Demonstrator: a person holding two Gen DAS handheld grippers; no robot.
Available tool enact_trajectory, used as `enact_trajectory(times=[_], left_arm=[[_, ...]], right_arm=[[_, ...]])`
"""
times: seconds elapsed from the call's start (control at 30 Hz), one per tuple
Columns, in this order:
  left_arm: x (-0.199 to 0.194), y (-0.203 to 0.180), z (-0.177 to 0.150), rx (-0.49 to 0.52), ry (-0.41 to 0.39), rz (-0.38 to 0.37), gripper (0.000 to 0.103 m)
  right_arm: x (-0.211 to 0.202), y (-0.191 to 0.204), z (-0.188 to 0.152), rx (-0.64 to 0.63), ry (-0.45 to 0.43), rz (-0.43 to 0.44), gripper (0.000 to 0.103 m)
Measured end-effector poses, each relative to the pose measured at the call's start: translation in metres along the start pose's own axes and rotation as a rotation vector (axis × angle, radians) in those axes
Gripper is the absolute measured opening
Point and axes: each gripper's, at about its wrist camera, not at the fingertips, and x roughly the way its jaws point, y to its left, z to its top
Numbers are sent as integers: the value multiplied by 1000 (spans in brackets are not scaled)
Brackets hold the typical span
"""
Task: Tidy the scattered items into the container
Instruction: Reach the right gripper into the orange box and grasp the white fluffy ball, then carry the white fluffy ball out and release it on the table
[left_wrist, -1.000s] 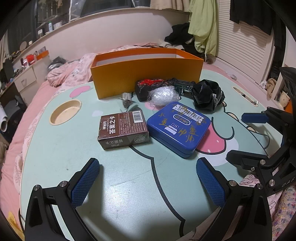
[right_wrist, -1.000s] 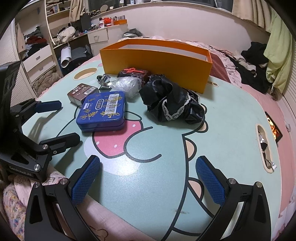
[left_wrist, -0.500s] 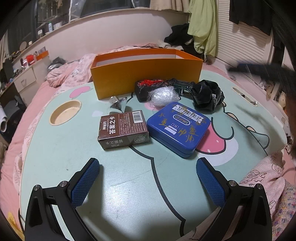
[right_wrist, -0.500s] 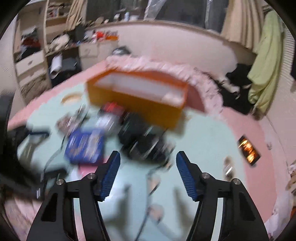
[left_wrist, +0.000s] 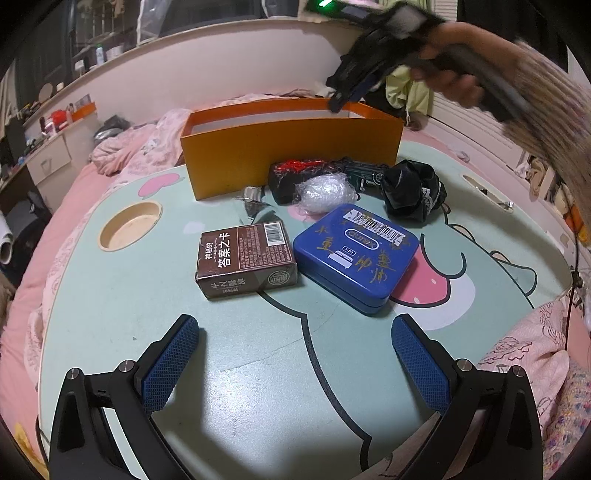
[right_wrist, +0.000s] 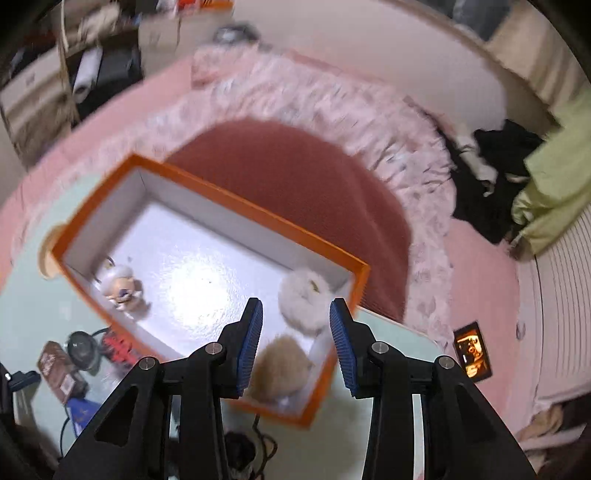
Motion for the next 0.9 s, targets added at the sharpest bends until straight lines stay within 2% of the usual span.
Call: enact_trajectory(times=[0.1,0.23,0.27,0.3,0.37,0.4,0.47,0.53,0.67,0.77,0.9], left_arm=[[0,1,-1,-1,-4,-4,103],[0,1,-2,-1,-7,-7,103],[0,2,-2,-1,-7,-8,103],[0,2,-2,-2,-7,-9,103],[0,2,-2,-2,-8,-9,103],[0,2,-2,-1,-8,-9,103],[0,2,-2,-2,-9,-10,103],[0,2,-2,-1,-8,-9,103],[0,2,-2,-2,-8,-9,103],[0,2,-2,-2,-8,-9,103],[0,2,-3,-1,-8,-9,103]], right_arm=[[24,12,10,-80,76,-85,39],[50,23,13,-138,175,-136,35],[58,25,11,-144,205,-158,31],[67,28,8,-142,237,-172,20],[66,28,9,-119,221,-165,18],[63,27,8,-108,212,-156,14],[57,24,10,-80,203,-107,12],[40,19,11,-44,158,-56,12],[-20,13,0,8,-15,29,12],[-69,18,-24,39,-121,166,12],[-103,34,-68,28,-146,349,12]])
